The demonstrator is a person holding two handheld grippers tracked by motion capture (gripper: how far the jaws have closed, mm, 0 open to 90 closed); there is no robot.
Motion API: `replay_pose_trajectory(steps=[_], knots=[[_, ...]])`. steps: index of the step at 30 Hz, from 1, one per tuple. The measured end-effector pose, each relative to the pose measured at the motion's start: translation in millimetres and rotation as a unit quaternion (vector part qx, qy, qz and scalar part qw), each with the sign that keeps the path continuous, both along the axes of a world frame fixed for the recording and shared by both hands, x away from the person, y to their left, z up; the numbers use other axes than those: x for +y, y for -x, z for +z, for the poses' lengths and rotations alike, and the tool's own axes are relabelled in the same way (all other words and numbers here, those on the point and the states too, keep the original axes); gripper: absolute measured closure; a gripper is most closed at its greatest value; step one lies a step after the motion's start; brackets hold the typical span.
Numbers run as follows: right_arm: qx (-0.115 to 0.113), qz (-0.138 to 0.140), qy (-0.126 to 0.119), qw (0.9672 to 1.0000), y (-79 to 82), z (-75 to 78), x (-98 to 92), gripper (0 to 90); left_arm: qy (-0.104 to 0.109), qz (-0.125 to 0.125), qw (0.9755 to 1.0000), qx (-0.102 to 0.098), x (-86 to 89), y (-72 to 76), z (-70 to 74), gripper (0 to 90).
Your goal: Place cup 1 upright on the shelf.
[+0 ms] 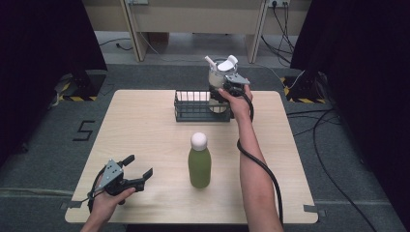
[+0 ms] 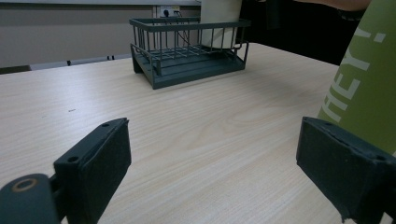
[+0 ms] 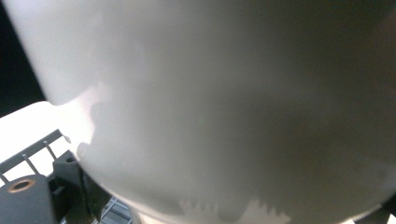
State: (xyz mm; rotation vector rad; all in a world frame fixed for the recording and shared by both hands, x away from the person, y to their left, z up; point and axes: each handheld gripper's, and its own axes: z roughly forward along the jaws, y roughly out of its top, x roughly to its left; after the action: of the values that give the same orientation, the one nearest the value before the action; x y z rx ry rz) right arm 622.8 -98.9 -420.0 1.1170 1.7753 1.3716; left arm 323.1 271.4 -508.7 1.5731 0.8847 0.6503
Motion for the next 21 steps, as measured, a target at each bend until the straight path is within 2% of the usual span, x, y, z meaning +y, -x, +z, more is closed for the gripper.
replay_pose_trajectory(steps=[4, 6, 10, 16, 21], knots=[[0.003, 0.005, -0.007, 1.0, -0.1, -1.4, 1.7, 7.0, -0.001, -0.001, 1.0, 0.0, 0.3, -0.3, -0.3, 9.4], [0.008, 0.011, -0.006, 0.9999, -0.7, -3.5, 3.9, 3.6, -0.002, -0.001, 1.0, 0.0, 0.6, 0.0, 0.0, 9.4], [0.007, 0.008, -0.004, 0.9999, -1.0, -4.3, 6.1, 3.4, -0.002, 0.0, 1.0, 0.0, 1.0, 0.1, 0.2, 9.4], [0.001, 0.011, 0.016, 0.9998, -0.2, -0.5, 5.6, 2.5, -0.003, -0.002, 1.0, 0.0, 0.1, -0.5, -0.2, 9.4], [-0.001, 0.009, 0.016, 0.9998, 2.4, -1.0, 5.2, 2.5, -0.004, 0.0, 1.0, 0.0, 0.1, -0.4, 0.0, 9.0]])
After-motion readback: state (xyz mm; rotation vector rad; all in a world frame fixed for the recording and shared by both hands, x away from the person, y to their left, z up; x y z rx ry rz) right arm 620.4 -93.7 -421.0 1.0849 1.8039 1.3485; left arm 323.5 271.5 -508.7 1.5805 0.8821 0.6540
